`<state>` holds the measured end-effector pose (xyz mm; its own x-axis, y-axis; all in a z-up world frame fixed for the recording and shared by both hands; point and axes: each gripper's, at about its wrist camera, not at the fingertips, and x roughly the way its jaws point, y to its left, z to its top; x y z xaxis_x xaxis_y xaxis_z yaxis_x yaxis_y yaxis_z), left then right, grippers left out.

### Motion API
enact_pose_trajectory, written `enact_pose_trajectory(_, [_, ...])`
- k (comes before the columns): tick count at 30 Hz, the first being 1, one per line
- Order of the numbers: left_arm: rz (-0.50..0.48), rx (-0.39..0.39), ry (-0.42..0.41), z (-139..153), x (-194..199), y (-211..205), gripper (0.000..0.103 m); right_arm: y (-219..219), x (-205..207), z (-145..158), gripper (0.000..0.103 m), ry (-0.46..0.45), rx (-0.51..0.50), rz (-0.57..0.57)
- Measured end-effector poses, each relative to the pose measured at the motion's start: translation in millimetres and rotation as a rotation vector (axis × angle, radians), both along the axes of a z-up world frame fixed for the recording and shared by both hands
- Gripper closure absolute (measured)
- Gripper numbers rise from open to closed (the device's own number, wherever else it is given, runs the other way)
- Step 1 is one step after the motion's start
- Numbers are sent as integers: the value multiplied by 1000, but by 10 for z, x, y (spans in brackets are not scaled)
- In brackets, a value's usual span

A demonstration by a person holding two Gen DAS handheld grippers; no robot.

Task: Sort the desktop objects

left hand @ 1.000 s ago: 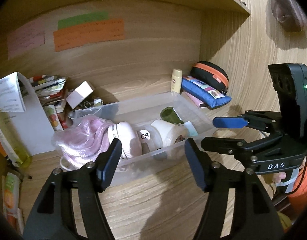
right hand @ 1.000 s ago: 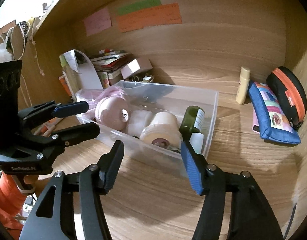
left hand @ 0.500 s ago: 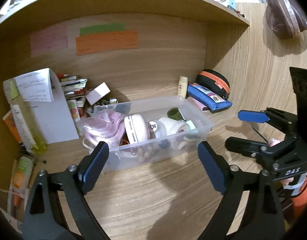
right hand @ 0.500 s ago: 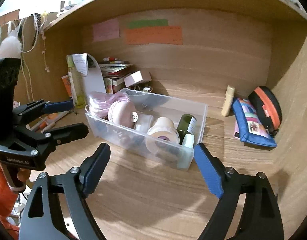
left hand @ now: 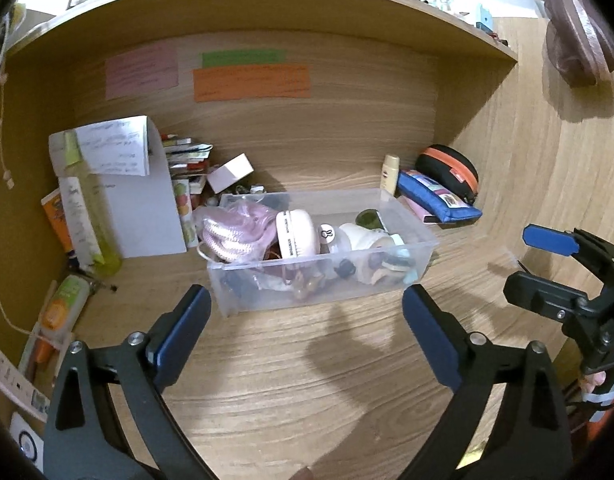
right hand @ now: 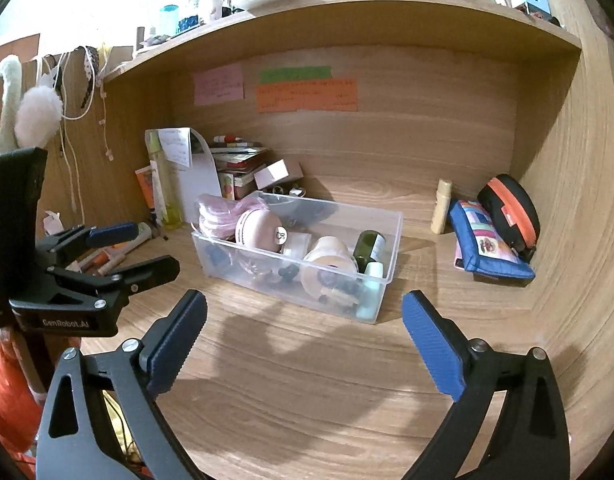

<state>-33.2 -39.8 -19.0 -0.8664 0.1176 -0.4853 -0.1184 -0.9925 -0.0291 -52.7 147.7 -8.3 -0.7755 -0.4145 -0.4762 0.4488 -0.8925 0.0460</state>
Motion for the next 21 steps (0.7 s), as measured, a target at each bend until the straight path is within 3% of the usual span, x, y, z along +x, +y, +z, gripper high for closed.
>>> enact_pose_trajectory(8, [45, 8, 49, 12, 83, -14, 5, 12, -51, -35, 5, -31, -22, 13])
enact_pose_trajectory(21, [10, 15, 69, 6, 84, 52, 5, 0, -133, -68, 5, -62, -40, 7])
